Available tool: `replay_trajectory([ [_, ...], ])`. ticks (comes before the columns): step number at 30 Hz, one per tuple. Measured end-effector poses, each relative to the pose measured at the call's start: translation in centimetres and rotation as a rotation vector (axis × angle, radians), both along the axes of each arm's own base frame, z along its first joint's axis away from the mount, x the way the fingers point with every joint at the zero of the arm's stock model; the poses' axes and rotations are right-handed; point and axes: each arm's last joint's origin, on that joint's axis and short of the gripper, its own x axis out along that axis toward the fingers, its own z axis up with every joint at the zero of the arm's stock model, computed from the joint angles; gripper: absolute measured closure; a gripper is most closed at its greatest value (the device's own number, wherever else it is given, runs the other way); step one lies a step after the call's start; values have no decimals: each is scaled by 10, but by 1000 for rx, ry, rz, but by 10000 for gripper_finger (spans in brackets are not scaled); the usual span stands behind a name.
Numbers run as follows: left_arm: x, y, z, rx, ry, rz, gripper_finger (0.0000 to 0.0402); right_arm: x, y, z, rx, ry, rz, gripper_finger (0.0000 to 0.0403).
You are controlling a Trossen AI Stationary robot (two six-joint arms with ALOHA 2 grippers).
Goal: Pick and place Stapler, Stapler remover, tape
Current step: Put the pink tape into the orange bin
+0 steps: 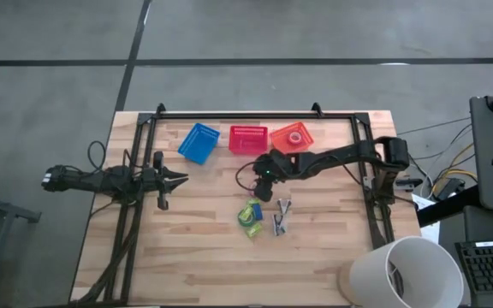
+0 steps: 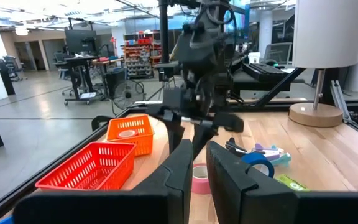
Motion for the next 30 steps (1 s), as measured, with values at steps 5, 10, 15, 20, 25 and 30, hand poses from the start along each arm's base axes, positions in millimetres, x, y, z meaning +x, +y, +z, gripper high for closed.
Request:
replay_trajectory([
  [5, 0, 0, 0, 0, 0, 0, 351, 3, 1, -12, 7, 18, 8, 221],
  [10, 0, 0, 0, 0, 0, 0, 351, 3, 3, -14, 10, 26, 14, 220],
  [15, 0, 0, 0, 0, 0, 0, 351, 3, 4, -20, 7, 47, 25, 223],
  [20, 0, 0, 0, 0, 0, 0, 351, 6, 7, -29, 2, 61, 33, 237],
  [25, 0, 0, 0, 0, 0, 0, 351, 6, 8, -29, 1, 60, 35, 266],
  [30, 0, 0, 0, 0, 0, 0, 351, 3, 8, -23, -15, 64, 53, 304],
])
